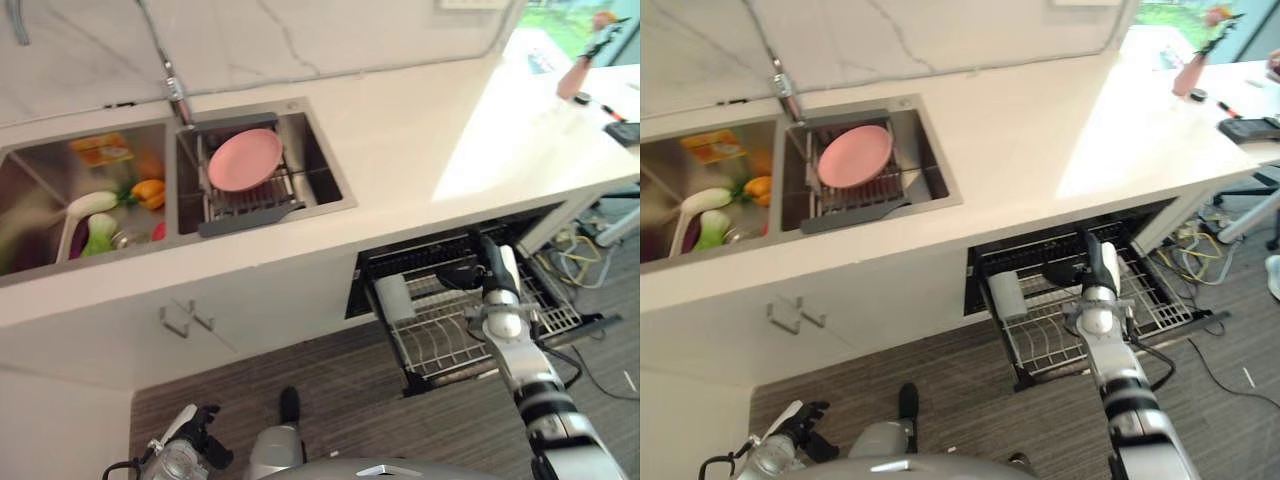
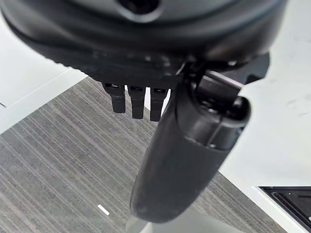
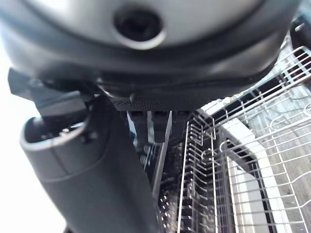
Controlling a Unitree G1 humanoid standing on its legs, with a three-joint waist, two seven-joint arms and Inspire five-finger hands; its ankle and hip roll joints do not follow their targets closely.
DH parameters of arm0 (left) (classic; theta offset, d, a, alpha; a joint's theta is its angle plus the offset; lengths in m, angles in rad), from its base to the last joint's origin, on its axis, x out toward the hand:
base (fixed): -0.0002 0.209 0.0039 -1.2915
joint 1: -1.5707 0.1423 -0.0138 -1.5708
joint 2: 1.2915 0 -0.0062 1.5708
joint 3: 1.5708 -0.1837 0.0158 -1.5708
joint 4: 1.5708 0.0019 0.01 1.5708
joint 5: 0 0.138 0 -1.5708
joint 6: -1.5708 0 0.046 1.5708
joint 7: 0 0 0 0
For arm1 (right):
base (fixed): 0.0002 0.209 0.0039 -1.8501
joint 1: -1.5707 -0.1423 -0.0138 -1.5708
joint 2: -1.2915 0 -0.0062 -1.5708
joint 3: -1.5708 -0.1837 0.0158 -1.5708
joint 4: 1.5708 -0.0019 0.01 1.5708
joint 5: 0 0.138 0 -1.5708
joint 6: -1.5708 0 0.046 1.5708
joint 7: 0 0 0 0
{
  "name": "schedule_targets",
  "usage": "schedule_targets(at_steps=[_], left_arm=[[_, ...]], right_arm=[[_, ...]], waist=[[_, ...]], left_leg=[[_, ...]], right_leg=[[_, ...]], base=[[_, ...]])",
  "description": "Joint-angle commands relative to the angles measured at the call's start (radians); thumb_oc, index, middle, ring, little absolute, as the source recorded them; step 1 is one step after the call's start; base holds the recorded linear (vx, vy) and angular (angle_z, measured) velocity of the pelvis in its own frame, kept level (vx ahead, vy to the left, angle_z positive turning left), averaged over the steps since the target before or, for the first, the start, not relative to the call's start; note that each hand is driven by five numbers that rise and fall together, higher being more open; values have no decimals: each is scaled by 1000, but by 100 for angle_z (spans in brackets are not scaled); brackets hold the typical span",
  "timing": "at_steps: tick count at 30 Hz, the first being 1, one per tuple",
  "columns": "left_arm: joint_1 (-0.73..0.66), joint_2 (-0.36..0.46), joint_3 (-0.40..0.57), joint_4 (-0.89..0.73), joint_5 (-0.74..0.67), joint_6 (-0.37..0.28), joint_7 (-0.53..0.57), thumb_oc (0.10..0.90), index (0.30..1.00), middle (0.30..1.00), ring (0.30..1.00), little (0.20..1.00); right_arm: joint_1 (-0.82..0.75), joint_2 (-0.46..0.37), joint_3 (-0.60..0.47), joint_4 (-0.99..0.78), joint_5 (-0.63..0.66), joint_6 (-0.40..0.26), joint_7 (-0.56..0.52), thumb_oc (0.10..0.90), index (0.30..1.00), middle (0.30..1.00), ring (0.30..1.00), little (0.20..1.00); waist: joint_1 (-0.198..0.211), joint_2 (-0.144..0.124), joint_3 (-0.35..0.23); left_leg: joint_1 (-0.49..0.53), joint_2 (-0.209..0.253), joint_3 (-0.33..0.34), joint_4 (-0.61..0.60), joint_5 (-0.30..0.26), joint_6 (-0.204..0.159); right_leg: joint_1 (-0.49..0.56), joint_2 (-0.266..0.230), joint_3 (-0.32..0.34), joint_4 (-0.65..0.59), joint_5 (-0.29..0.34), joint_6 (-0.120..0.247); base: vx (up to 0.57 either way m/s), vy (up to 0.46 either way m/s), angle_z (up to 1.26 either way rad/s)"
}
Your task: Place the dishes in the dishwasher.
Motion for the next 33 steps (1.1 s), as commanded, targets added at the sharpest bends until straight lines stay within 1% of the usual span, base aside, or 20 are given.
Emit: schedule_targets(at_steps=[1, 3, 5, 7, 9, 10, 11, 13, 15, 17, 19, 20, 21, 22, 24, 26, 29, 30, 31, 33], left_arm=[[-21, -24, 12, 71, -62, -5, 31, 800, 900, 900, 900, 900], [-10, -31, 48, 71, -96, -12, 46, 800, 900, 900, 900, 900], [-24, -41, 58, 83, -128, -17, 65, 800, 900, 900, 900, 900], [-50, -61, 47, 83, -137, -24, 74, 800, 900, 900, 900, 900], [-45, -75, 35, 60, -126, -30, 72, 800, 900, 900, 900, 900], [-44, -77, 36, 59, -125, -30, 72, 800, 900, 900, 900, 900], [-33, -87, 24, 76, -109, -45, 76, 800, 900, 900, 900, 900], [-36, -92, 19, 99, -102, -48, 79, 800, 900, 900, 900, 900], [-48, -99, 7, 140, -91, -44, 84, 800, 900, 900, 900, 900], [-85, -101, 6, 175, -76, -40, 81, 800, 900, 900, 900, 900], [-98, -97, 9, 176, -76, -41, 72, 800, 900, 900, 900, 900], [-99, -96, 8, 176, -76, -41, 72, 800, 900, 900, 900, 900], [-112, -89, 9, 172, -85, -29, 65, 800, 900, 900, 900, 900], [-124, -83, 11, 174, -92, -23, 69, 800, 900, 900, 900, 900], [-134, -75, 26, 196, -97, -8, 73, 800, 900, 900, 900, 900], [-132, -72, 36, 211, -108, -2, 69, 800, 900, 900, 900, 900], [-145, -81, 33, 273, -106, 8, 44, 800, 900, 900, 900, 900], [-145, -81, 33, 274, -106, 7, 44, 800, 900, 900, 900, 900], [-160, -90, 44, 305, -115, 14, 37, 800, 900, 900, 900, 900], [-164, -94, 56, 318, -127, 16, 35, 800, 900, 900, 900, 900]], right_arm=[[27, -56, -71, -125, 66, -116, 23, 800, 900, 900, 900, 900], [103, -37, -96, -209, 84, -139, 41, 800, 900, 900, 900, 900], [154, -27, -125, -270, 105, -162, 35, 800, 900, 900, 900, 900], [188, -14, -166, -327, 113, -181, 14, 800, 900, 900, 900, 900], [189, -8, -174, -370, 106, -191, 7, 800, 900, 900, 900, 900], [191, -8, -173, -373, 105, -190, 7, 800, 900, 900, 900, 900], [157, -8, -154, -427, 85, -216, 10, 800, 900, 900, 900, 900], [143, -13, -145, -449, 87, -223, 12, 800, 900, 900, 900, 900], [123, -20, -146, -496, 96, -240, 22, 800, 900, 900, 900, 900], [123, -21, -165, -548, 105, -248, 31, 800, 900, 900, 900, 900], [140, -22, -189, -566, 84, -236, 41, 800, 900, 900, 900, 900], [139, -21, -189, -566, 84, -235, 41, 800, 900, 900, 900, 900], [116, -6, -180, -552, 87, -230, 43, 800, 900, 900, 900, 900], [107, 8, -178, -543, 106, -233, 41, 800, 900, 900, 900, 900], [92, 25, -174, -555, 126, -252, 41, 800, 900, 900, 900, 900], [93, 30, -190, -576, 146, -263, 51, 800, 900, 900, 900, 900], [82, 45, -207, -605, 213, -284, 66, 800, 900, 900, 900, 900], [82, 45, -207, -605, 213, -284, 66, 800, 900, 900, 900, 900], [72, 47, -186, -598, 269, -290, 99, 800, 900, 900, 900, 900], [72, 42, -164, -597, 283, -292, 117, 800, 900, 900, 900, 900]], waist=[[-13, 70, -37], [-28, 76, -27], [-45, 78, -2], [-86, 83, 13], [-117, 106, 17], [-117, 108, 19], [-126, 129, 17], [-131, 130, 16], [-145, 131, 2], [-157, 130, -28], [-145, 104, -54], [-145, 98, -55], [-136, 71, -37], [-142, 69, -22], [-141, 63, -3], [-151, 67, -4], [-163, 64, -15], [-163, 65, -14], [-174, 47, -13], [-179, 42, -15]], left_leg=[[141, 97, 26, 19, -139, -72], [142, 107, 30, 34, -129, -78], [83, 112, 22, 139, -129, -91], [0, 125, 100, 222, -123, -99], [6, 162, 171, 233, -122, -105], [8, 163, 173, 233, -122, -106], [47, 196, 119, 193, -101, -130], [64, 213, 100, 171, -88, -138], [81, 252, 92, 148, -80, -145], [104, 240, 125, 92, -110, -139], [94, 177, 123, 92, -154, -111], [91, 169, 122, 96, -159, -106], [93, 84, 99, 122, -213, -39], [103, 63, 87, 120, -221, -13], [147, 35, 95, 96, -230, 23], [188, 17, 102, 60, -230, 37], [223, 1, 87, 20, -231, 35], [223, 2, 87, 20, -231, 35], [227, -4, 76, 25, -224, 31], [238, -3, 70, 27, -230, 26]], right_leg=[[-45, 2, 39, 35, -115, -3], [-58, 18, 72, 38, -129, -14], [-62, 14, 81, 35, -134, -22], [-54, -11, 41, 17, -130, -18], [-59, -34, 29, 17, -119, -4], [-58, -33, 31, 17, -118, -4], [-65, -78, 49, 21, -76, 30], [-68, -101, 51, 23, -59, 45], [-82, -153, 39, 35, -28, 68], [-87, -204, 19, 61, 0, 101], [-85, -284, 6, 113, 74, 114], [-88, -294, 8, 117, 76, 116], [-129, -359, 68, 268, 81, 84], [-158, -346, 110, 339, 84, 64], [-237, -303, 165, 467, 48, 55], [-283, -251, 162, 511, 26, 56], [-291, -178, 143, 401, 2, 50], [-290, -177, 142, 400, 3, 50], [-326, -137, 187, 280, 33, 45], [-334, -119, 225, 236, 45, 54]], base=[[34, -134, -44], [-18, -124, -50], [-121, -84, -43], [-181, 68, 3], [-87, 207, 58], [6, 466, 23], [18, 522, -2], [9, 426, -1], [-21, 479, 13], [51, 545, 27], [93, 440, 59], [118, 609, 66], [106, 579, 62], [138, 718, 63], [129, 428, 54], [173, 289, 23], [156, 109, 27], [98, -41, 40], [59, -46, 34], [150, -71, 26]])
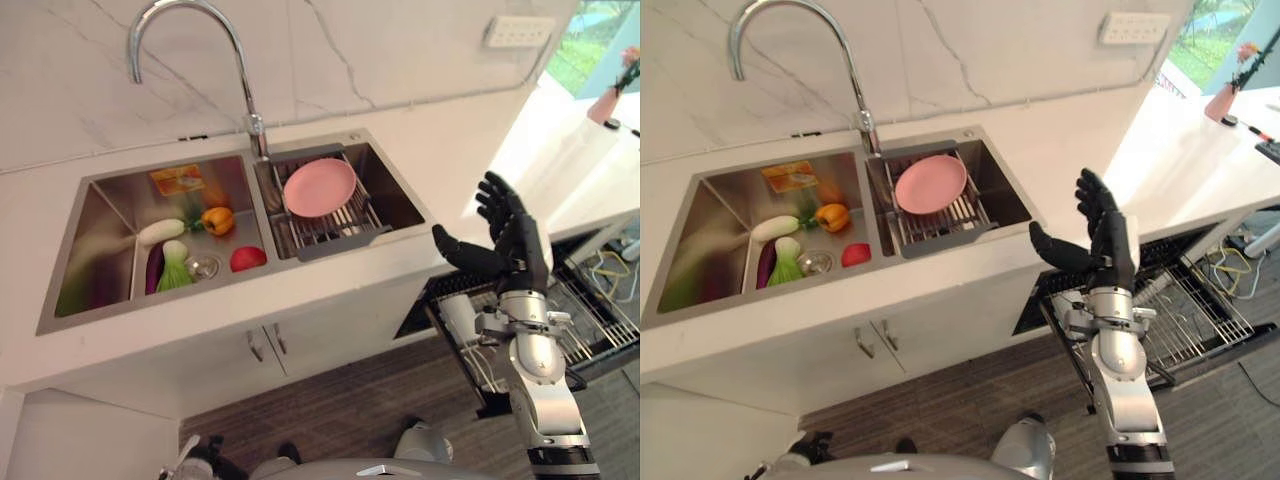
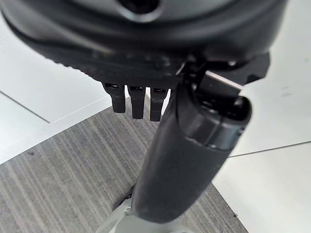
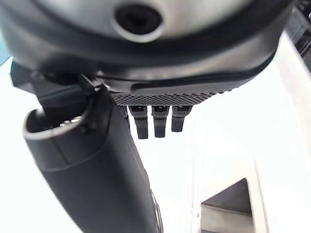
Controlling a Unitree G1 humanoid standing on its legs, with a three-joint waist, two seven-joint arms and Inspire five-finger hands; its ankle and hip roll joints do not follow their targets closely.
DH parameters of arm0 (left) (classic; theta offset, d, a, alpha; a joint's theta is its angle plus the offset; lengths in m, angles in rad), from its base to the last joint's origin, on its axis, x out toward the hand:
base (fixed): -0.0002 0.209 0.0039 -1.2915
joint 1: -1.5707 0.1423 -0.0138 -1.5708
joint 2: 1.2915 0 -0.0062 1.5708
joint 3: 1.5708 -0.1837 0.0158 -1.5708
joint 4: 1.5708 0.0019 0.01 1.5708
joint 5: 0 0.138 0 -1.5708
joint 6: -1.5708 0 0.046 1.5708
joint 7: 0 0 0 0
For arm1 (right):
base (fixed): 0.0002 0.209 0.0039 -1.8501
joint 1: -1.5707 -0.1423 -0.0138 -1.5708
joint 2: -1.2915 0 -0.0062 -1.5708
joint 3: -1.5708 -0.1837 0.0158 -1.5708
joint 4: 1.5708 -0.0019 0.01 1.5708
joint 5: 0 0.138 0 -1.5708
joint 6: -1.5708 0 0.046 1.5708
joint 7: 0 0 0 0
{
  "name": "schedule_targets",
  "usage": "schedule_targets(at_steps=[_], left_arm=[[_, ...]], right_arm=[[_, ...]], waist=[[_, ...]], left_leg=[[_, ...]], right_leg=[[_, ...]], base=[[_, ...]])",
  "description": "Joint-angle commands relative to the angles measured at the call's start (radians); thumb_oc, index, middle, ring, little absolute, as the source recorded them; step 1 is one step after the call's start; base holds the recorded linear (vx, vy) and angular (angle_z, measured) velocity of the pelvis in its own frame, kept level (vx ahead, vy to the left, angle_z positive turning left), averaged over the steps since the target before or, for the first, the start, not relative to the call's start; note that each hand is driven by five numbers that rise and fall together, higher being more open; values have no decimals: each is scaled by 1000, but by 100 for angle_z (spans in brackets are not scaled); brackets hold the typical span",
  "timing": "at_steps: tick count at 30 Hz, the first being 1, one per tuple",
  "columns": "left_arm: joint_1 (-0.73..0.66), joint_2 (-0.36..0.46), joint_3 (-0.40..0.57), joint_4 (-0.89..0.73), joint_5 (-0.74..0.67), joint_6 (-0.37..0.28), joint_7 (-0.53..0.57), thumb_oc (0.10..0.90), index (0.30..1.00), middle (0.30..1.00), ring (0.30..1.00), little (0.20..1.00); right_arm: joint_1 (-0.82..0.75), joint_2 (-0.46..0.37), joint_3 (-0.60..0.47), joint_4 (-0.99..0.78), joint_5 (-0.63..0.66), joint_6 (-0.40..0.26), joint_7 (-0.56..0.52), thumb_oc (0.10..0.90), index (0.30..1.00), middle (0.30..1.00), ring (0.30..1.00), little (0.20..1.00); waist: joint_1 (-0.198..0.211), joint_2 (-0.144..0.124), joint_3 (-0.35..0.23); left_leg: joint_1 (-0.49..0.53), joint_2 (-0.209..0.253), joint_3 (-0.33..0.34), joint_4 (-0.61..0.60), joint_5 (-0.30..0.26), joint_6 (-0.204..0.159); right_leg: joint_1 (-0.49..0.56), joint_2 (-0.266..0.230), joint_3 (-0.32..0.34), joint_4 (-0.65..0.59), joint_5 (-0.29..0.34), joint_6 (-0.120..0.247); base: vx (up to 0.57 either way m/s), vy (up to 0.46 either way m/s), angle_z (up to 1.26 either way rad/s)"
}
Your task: Place the dishes in the dishwasher.
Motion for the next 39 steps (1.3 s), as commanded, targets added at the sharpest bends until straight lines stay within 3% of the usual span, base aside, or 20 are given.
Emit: schedule_targets(at_steps=[1, 3, 4, 7, 10, 16, 32, 39], left_arm=[[-57, 16, 35, 21, -34, -6, -21, 800, 900, 900, 900, 900], [-58, 14, 34, 26, -36, -6, -29, 800, 900, 900, 900, 900], [-56, 5, 24, 25, -36, -8, -50, 800, 900, 900, 900, 900], [-44, -2, 18, 11, -42, -8, -56, 800, 900, 900, 900, 900], [-36, -18, -4, -9, -43, -1, -83, 800, 900, 900, 900, 900], [-35, -22, -58, -29, 7, -1, -118, 800, 900, 900, 900, 900], [-41, -16, -89, 0, 36, 0, -114, 800, 900, 900, 900, 900], [-33, -13, -94, 17, 42, 1, -107, 800, 900, 900, 900, 900]], right_arm=[[-126, -48, -38, -59, 100, -99, 64, 800, 900, 900, 900, 900], [-124, -56, -26, -55, 93, -92, 74, 800, 900, 900, 900, 900], [-102, -73, -22, -49, 84, -70, 106, 800, 900, 900, 900, 900], [-84, -93, -19, -31, 80, -61, 129, 800, 900, 900, 900, 900], [-74, -152, -13, 30, -6, -29, 163, 800, 900, 900, 900, 900], [-140, -225, 38, 132, -146, -16, 178, 800, 900, 900, 900, 900], [-325, -274, 162, 265, -391, 1, 118, 800, 900, 900, 900, 900], [-390, -299, 203, 329, -424, 13, 103, 800, 900, 900, 900, 900]], waist=[[-13, -25, -13], [-10, -36, -24], [-9, -42, -54], [-3, -35, -76], [4, -27, -100], [21, -18, -116], [67, -12, -112], [91, -16, -116]], left_leg=[[39, 0, 18, 34, -104, -47], [35, -7, 13, 41, -105, -47], [39, 2, 0, 50, -112, -56], [40, 17, -3, 50, -106, -67], [48, 44, -10, 37, -95, -83], [69, 48, -4, 5, -90, -89], [54, 25, -39, 5, -96, -75], [44, 20, -54, 5, -92, -74]], right_leg=[[42, 30, 125, -140, 17, 50], [64, 24, 118, -157, 35, 50], [97, 45, 121, -179, 21, 42], [124, 59, 96, -199, 17, 37], [166, 91, 76, -240, 2, 26], [208, 111, 70, -277, -7, 18], [226, 87, 43, -262, -13, 16], [238, 78, 18, -261, -12, 18]], base=[[165, -71, 30], [173, -110, 50], [256, -176, 47], [160, -128, 33], [105, -93, 13], [70, -25, 9], [8, 0, 2], [4, 1, 15]])
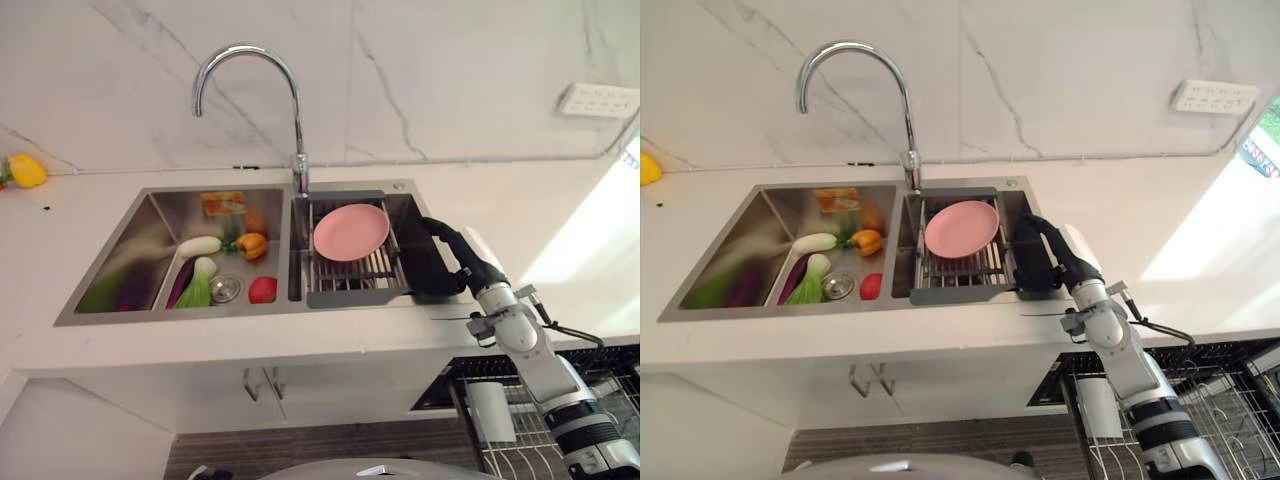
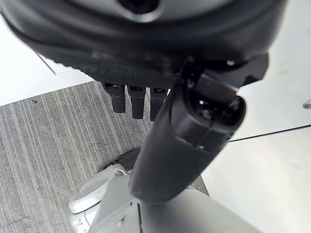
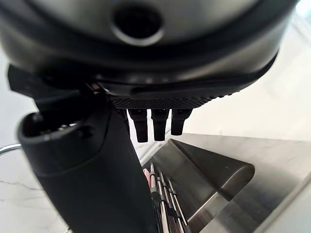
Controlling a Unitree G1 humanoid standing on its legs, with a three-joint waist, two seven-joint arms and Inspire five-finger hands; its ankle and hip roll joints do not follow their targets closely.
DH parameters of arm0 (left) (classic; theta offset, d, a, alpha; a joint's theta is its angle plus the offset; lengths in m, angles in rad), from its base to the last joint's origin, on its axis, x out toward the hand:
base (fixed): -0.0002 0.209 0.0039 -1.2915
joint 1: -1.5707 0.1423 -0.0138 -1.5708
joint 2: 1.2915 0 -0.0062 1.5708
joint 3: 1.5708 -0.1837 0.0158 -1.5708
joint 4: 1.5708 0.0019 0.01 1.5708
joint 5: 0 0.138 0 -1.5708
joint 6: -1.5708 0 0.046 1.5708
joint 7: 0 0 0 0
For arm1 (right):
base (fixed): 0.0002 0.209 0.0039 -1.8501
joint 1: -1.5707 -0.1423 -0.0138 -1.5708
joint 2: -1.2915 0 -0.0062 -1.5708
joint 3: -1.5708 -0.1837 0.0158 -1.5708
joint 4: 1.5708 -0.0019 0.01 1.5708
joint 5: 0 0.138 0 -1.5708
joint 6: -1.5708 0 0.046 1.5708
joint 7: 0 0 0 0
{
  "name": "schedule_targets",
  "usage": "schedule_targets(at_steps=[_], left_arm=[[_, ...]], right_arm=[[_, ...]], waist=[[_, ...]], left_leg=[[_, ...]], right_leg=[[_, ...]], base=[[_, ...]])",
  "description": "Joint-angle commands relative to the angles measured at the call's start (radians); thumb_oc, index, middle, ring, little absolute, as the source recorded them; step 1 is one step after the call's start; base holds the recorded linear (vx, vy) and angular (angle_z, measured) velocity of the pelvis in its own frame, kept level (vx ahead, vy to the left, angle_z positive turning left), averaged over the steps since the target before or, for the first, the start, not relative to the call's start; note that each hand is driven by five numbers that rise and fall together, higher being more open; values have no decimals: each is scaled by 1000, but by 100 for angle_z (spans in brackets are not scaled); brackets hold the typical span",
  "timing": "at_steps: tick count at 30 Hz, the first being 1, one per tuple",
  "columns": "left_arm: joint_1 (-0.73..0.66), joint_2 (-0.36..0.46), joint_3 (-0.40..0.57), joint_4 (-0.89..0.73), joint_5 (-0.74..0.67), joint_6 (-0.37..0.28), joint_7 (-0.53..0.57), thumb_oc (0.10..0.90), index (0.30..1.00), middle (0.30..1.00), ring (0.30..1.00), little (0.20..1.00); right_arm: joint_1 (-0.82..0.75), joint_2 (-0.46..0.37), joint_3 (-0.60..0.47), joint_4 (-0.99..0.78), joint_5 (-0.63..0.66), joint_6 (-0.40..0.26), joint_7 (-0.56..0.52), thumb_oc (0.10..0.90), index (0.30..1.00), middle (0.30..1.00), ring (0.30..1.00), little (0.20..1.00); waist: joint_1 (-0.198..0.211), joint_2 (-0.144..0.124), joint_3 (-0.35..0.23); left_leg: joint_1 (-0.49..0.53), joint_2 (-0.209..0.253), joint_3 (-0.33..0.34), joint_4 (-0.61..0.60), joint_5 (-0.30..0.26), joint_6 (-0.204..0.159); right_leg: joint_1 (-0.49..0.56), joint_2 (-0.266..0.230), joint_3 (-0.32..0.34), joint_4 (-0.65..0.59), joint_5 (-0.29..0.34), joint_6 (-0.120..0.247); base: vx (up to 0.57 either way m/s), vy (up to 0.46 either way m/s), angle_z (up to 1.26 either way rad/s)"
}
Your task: Place the dishes in the dishwasher.
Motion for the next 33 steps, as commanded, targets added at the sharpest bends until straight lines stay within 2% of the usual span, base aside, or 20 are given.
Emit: schedule_targets(at_steps=[1, 9, 22, 33], left_arm=[[-73, -11, -57, 26, 34, -23, 2, 800, 900, 900, 900, 900], [-82, -9, -62, 58, 37, -24, 10, 800, 900, 900, 900, 900], [-93, -5, -63, 114, 57, -25, 37, 800, 900, 900, 900, 900], [-76, 9, -49, 96, 17, -40, 65, 800, 900, 900, 900, 900]], right_arm=[[-195, -43, -33, -32, -17, -59, -67, 800, 900, 900, 900, 900], [-241, -54, 1, 19, -31, -50, -75, 800, 900, 900, 900, 900], [-349, -127, 107, 132, -132, -29, -102, 800, 900, 900, 900, 900], [-429, -185, 176, 208, -189, -27, -127, 800, 900, 900, 900, 900]], waist=[[21, -12, 17], [37, -20, 16], [64, -49, 9], [89, -59, 9]], left_leg=[[4, -55, 64, 10, -34, 80], [-6, -60, 45, 10, -31, 80], [-12, -53, 45, 10, -29, 73], [-21, -43, 33, 10, -23, 64]], right_leg=[[49, -69, 6, 55, -156, 56], [56, -75, -19, 64, -159, 55], [65, -66, -32, 57, -168, 53], [72, -52, -45, 49, -178, 46]], base=[[0, 6, 12], [7, 6, 10], [9, -2, 2], [4, -3, 1]])
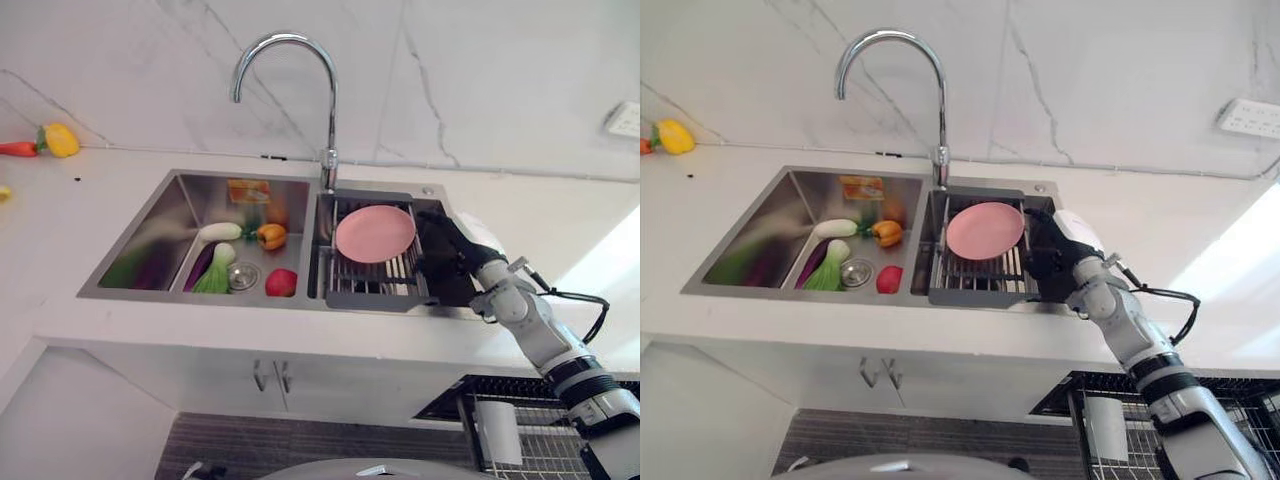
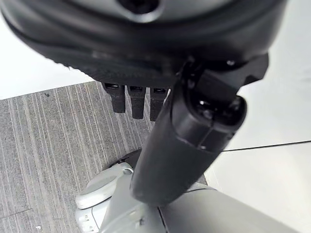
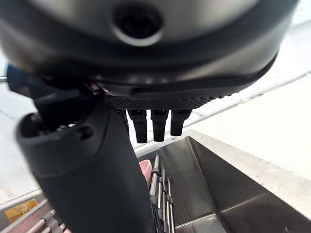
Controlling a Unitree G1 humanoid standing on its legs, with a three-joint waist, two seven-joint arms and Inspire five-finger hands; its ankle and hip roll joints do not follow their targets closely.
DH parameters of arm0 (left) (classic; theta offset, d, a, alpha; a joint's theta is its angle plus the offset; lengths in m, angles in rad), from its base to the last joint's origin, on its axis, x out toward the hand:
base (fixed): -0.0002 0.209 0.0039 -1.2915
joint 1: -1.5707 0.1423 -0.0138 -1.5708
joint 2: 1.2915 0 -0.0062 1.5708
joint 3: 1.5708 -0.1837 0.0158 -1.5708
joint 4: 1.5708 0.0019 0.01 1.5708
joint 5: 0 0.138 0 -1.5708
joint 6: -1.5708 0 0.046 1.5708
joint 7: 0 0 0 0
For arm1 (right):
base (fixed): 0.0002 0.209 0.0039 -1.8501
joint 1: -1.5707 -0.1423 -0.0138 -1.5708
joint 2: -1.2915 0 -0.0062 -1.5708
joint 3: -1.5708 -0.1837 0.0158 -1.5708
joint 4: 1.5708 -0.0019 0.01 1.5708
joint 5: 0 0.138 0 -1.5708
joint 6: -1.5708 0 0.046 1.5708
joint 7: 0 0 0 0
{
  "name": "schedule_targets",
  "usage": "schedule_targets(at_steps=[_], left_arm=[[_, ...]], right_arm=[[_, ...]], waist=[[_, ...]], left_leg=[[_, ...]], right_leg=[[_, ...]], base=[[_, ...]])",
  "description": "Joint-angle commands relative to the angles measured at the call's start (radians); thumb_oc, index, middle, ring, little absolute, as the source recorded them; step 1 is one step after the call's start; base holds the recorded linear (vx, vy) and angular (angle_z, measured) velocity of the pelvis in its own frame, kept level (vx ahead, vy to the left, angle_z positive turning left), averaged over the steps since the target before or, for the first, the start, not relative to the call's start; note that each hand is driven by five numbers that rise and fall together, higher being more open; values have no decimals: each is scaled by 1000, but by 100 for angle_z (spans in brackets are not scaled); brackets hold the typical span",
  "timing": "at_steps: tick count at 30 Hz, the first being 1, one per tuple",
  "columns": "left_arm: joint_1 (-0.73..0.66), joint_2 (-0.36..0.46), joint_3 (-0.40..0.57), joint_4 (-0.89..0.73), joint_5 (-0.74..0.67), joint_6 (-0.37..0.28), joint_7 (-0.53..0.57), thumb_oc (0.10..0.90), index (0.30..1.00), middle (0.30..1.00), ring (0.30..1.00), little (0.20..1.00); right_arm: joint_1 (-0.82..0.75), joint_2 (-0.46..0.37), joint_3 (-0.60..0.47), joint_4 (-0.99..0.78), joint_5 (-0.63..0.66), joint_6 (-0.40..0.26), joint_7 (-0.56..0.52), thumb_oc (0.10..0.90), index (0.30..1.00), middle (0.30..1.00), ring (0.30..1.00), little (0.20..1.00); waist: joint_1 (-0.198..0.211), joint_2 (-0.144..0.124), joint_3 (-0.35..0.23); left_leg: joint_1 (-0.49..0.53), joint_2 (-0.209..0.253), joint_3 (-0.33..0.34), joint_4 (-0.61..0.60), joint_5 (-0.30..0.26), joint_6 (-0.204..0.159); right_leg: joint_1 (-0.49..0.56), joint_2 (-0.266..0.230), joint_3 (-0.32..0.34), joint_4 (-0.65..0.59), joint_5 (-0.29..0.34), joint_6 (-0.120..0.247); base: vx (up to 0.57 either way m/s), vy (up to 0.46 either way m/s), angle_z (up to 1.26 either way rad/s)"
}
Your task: Place the dishes in the dishwasher.
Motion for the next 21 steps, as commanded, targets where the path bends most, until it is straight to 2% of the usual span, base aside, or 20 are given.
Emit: schedule_targets(at_steps=[1, 7, 17, 20, 21], left_arm=[[-47, 8, -53, 43, -29, -29, 21, 800, 900, 900, 900, 900], [-32, 13, -49, 41, -55, -34, 27, 800, 900, 900, 900, 900], [-25, 13, -50, 49, -61, -32, 33, 800, 900, 900, 900, 900], [-26, 12, -53, 52, -62, -31, 36, 800, 900, 900, 900, 900], [-30, 10, -49, 55, -63, -29, 42, 800, 900, 900, 900, 900]], right_arm=[[-207, -54, -1, 15, -45, -46, -86, 800, 900, 900, 900, 900], [-251, -56, 41, 93, -84, -30, -98, 800, 900, 900, 900, 900], [-266, -16, 51, 168, -76, -4, -120, 800, 900, 900, 900, 900], [-266, -1, 35, 174, -76, 4, -144, 800, 900, 900, 900, 900], [-266, 3, 19, 167, -114, 18, -181, 800, 900, 900, 900, 900]], waist=[[36, -16, 1], [57, -14, 5], [75, -9, 11], [77, -7, 12], [75, -7, 13]], left_leg=[[-6, -36, 77, 7, -21, 58], [-12, -34, 61, 7, -17, 54], [-22, -34, 45, 7, -13, 51], [-23, -34, 44, 7, -12, 50], [-24, -34, 43, 7, -13, 50]], right_leg=[[57, -40, -2, 46, -176, 41], [68, -35, -18, 39, -181, 38], [76, -33, -33, 34, -185, 36], [79, -32, -36, 32, -187, 35], [81, -31, -37, 32, -189, 35]], base=[[29, -20, 9], [14, -13, 9], [13, -6, 3], [0, 0, 0], [14, -5, 3]])
